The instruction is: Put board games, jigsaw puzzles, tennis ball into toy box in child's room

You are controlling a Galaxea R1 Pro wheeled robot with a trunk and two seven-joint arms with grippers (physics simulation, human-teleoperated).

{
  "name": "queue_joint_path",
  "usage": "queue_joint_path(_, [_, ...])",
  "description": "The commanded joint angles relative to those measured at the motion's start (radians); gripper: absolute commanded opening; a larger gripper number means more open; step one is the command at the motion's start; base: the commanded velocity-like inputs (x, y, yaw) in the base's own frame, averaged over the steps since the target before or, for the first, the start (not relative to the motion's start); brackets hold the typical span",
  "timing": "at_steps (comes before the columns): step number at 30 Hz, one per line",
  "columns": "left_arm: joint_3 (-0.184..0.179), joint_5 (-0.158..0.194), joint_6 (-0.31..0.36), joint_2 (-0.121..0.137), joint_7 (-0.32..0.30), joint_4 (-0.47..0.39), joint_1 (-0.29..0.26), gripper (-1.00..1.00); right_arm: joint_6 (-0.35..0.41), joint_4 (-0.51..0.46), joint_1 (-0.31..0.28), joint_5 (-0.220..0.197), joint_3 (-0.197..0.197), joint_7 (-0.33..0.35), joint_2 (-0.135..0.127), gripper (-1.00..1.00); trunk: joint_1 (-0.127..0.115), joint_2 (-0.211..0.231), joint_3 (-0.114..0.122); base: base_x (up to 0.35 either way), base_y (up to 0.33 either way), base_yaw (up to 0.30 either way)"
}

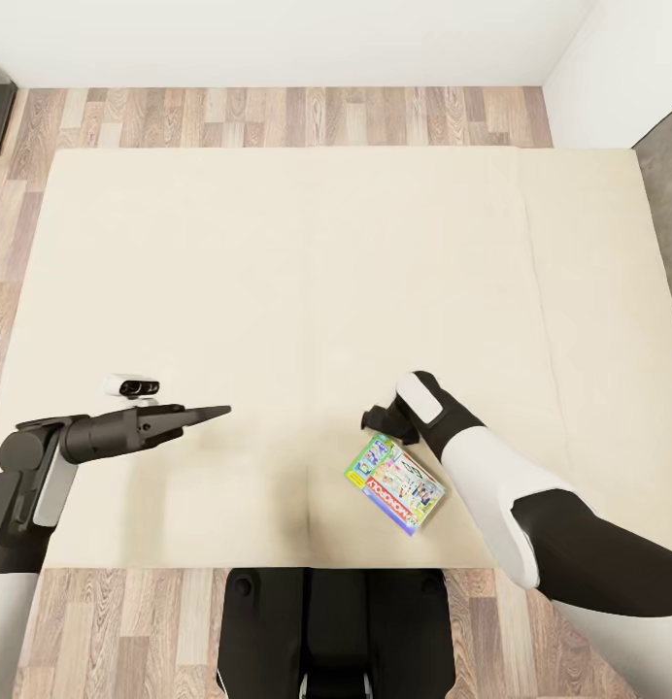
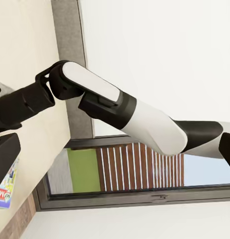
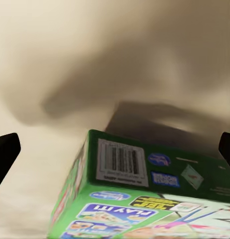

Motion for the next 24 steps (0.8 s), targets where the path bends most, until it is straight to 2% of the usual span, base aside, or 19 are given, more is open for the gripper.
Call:
queue_joint_path(1, [0.0, 0.0, 0.011, 0.001, -0.004, 0.0, 0.0, 1.0, 0.002, -0.002, 0.0, -0.011, 0.008, -0.015, 0.0, 1.0, 0.001, -0.002, -0.001, 0.0, 0.0, 0.0])
queue_joint_path(8, [-0.001, 0.001, 0.011, 0.002, -0.004, 0.0, 0.0, 1.0, 0.003, -0.003, 0.0, -0.012, 0.012, -0.052, 0.002, 1.0, 0.001, -0.002, -0.001, 0.0, 0.0, 0.0])
queue_joint_path(17, [-0.001, 0.001, 0.011, 0.002, -0.004, 0.0, 0.0, 1.0, 0.006, -0.032, 0.0, -0.012, 0.014, -0.053, 0.001, 1.0, 0.001, -0.002, -0.001, 0.0, 0.0, 0.0])
queue_joint_path(24, [-0.001, 0.001, 0.011, 0.002, -0.004, 0.0, 0.0, 1.0, 0.014, -0.071, 0.0, -0.014, 0.016, -0.054, -0.009, 1.0, 0.001, -0.002, -0.001, 0.0, 0.0, 0.0])
